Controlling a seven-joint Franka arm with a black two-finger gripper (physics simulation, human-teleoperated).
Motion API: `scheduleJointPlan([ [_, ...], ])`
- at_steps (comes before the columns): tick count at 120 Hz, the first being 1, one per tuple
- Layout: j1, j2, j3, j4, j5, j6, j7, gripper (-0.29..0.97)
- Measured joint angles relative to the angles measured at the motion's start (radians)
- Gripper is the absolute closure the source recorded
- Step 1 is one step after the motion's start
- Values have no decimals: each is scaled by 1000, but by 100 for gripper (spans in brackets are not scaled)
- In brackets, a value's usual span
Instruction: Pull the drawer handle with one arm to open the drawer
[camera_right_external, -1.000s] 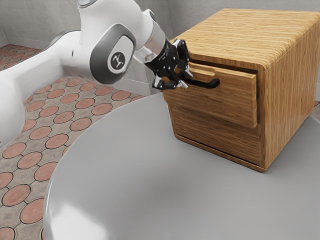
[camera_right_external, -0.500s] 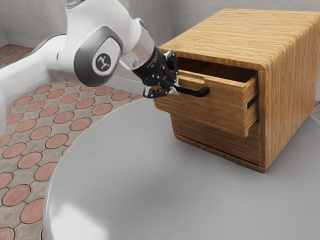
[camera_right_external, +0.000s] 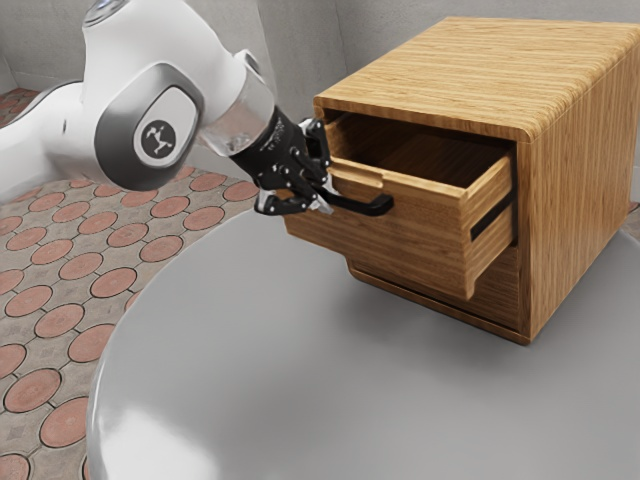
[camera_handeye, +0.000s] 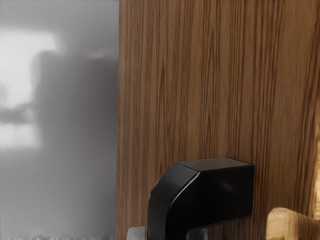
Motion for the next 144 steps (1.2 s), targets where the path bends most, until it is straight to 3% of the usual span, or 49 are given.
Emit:
scheduleJointPlan([
  [144, -36, -306, -22, -308, 7, 2, -43, 78],
])
